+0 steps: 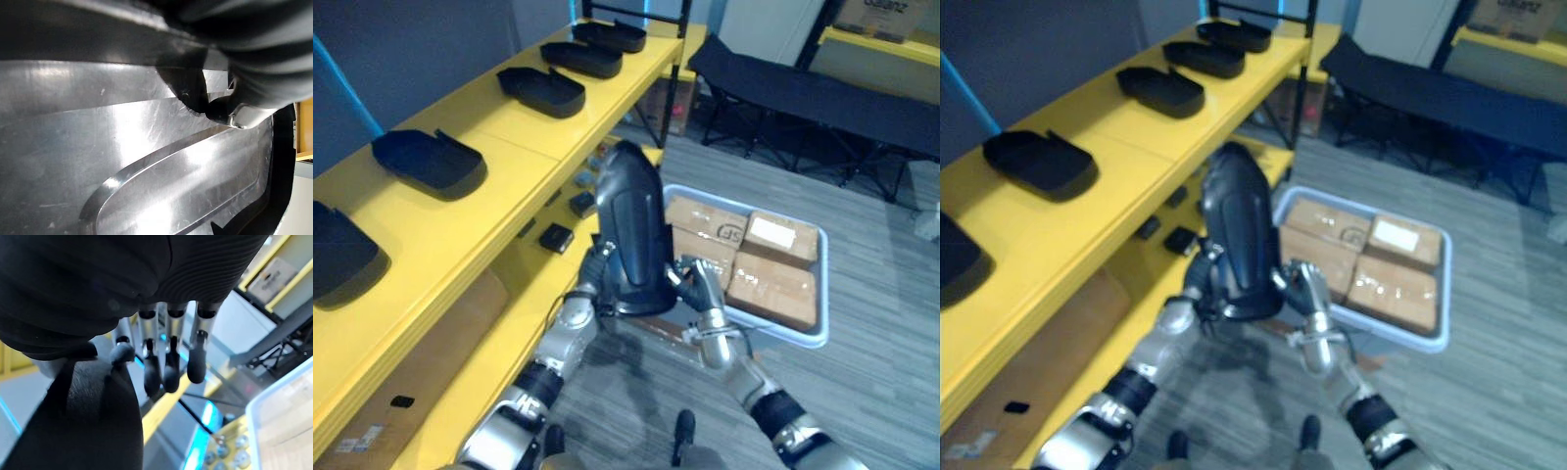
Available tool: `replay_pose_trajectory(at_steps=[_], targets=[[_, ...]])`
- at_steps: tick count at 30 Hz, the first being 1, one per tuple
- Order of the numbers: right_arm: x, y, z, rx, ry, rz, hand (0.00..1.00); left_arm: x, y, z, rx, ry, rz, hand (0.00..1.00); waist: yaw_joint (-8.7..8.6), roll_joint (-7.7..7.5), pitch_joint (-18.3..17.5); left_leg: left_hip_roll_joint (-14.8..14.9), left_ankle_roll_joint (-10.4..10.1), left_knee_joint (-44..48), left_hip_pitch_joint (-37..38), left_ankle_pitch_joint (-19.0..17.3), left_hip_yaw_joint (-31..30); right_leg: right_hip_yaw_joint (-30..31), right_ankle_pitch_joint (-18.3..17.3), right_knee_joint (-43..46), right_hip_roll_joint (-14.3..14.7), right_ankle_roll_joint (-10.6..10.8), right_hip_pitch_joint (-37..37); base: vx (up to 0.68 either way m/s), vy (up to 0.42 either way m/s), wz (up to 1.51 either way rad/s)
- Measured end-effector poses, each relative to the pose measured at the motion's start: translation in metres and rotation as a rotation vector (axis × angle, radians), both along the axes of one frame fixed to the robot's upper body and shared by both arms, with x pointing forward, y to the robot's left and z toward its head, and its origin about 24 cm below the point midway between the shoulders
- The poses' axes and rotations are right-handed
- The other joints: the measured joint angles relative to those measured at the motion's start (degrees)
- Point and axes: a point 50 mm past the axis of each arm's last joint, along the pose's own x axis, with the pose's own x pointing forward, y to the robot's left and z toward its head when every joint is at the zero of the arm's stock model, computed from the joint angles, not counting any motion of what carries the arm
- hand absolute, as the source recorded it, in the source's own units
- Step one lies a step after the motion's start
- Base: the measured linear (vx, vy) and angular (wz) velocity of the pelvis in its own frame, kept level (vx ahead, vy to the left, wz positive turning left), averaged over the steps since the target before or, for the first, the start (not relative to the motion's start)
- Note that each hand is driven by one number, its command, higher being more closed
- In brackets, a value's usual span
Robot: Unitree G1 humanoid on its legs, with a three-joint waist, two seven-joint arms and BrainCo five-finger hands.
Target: Walk over and take plastic housings, then place them on the shelf
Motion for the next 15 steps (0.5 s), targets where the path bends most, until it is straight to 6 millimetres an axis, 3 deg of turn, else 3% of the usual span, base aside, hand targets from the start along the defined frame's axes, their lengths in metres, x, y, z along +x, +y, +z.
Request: replay_pose_trajectory(at_steps=[6, 9, 15], targets=[[-0.005, -0.001, -0.002, 0.195, 0.041, -0.015, 0.0, 0.0, -0.003, 0.011, 0.022, -0.063, -0.006, 1.0, -0.05, 0.09, -0.06, 0.0, 0.16, 0.01, 0.01, -0.1, 0.08, -0.07, 0.07, 0.0, -0.02, 0.02, 0.0, 0.0, 0.0, 0.0], [-0.009, -0.002, -0.001, 0.354, 0.067, 0.001, 0.0, -0.003, -0.005, 0.019, 0.019, -0.122, 0.022, 1.0, -0.13, 0.81, -0.85, -0.01, 0.16, 0.01, 0.07, -0.2, 0.19, -0.07, 0.1, 0.01, -0.04, 0.26, 0.0, 0.03, 0.005, -0.01], [-0.015, -0.008, 0.009, 0.454, 0.016, 0.061, 0.0, -0.002, 0.004, 0.036, -0.015, -0.215, 0.148, 1.0, -0.12, 1.67, -1.7, 0.0, 0.12, 0.02, 0.51, -0.31, 0.34, 0.08, 0.04, 0.0, 0.01, 0.35, 0.3, 0.0, 0.001, -0.01]])
